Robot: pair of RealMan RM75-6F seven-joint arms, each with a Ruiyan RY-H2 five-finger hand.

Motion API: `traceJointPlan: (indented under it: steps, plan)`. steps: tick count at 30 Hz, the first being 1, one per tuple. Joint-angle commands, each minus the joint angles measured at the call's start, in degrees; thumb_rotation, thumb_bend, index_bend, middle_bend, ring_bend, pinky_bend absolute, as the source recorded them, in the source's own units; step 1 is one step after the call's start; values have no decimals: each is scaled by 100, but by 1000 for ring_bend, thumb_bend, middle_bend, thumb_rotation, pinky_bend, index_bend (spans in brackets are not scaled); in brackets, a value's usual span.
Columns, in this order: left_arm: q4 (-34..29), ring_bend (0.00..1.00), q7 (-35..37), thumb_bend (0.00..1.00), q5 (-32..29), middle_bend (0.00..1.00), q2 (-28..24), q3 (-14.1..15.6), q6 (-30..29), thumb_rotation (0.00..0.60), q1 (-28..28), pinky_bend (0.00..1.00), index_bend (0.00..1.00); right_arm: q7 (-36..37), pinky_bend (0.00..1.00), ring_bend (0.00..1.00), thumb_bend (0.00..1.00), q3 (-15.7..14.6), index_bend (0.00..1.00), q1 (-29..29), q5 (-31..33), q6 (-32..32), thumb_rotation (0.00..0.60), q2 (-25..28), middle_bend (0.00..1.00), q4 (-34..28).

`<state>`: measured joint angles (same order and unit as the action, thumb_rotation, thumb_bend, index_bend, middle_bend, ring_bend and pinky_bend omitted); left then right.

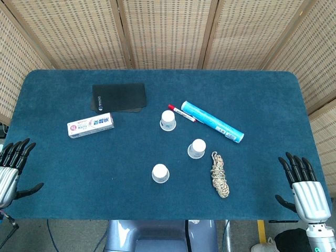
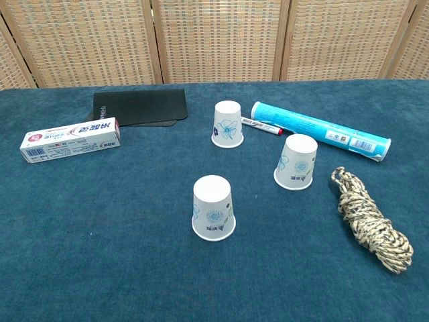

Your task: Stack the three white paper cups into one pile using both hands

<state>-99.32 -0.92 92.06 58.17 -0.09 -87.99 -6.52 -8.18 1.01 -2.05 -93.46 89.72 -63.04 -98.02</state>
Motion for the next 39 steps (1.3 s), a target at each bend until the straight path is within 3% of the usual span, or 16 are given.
traceJointPlan:
  steps: [1,9,13,17,20,28,39]
  plan:
    - [3,0,0,0,-6,0,-2,-9,4,600,0,0,0,-4,0,0,0,0,0,-6,8,-18,600,-6,0,6]
    - [26,0,-19,0,-4,0,23,-47,33,600,-19,0,0,147,0,0,0,106,0,-276,-51,-316,600,-73,0,130]
    - [7,0,-66,0,-86,0,46,-95,91,600,-47,0,0,229,0,0,0,301,22,-802,-144,-883,600,-26,6,170]
    - [-15,0,-148,0,-211,0,88,-139,240,600,-113,0,0,305,11,16,0,649,91,-1569,-9,-1775,600,-21,94,-33]
    - [-52,0,-140,0,-306,0,82,-177,348,600,-164,0,0,238,73,61,0,1046,119,-2283,616,-2767,600,-186,137,-92]
    - [-62,0,-203,0,-573,0,105,-272,539,600,-243,0,0,-168,161,108,82,1512,140,-3423,1725,-4000,600,-925,184,133]
    - [0,0,-121,0,-866,0,78,-361,777,600,-335,0,0,-905,243,192,141,1364,213,-4053,2743,-4418,600,-1753,257,975]
